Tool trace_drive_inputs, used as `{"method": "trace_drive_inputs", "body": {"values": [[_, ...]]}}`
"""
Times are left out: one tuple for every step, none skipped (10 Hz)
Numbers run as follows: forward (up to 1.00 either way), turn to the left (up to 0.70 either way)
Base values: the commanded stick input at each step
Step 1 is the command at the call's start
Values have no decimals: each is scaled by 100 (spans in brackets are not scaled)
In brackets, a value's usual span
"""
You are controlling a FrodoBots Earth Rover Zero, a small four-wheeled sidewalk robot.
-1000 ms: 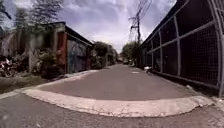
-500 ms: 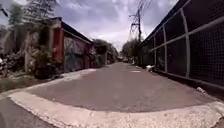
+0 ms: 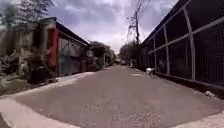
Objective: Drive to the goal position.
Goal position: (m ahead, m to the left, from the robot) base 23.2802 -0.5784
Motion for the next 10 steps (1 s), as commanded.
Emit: {"method": "trace_drive_inputs", "body": {"values": [[70, 0], [70, 0], [70, 0], [70, 0], [70, 0], [70, 0], [70, 0], [70, 0], [70, 0], [70, 0]]}}
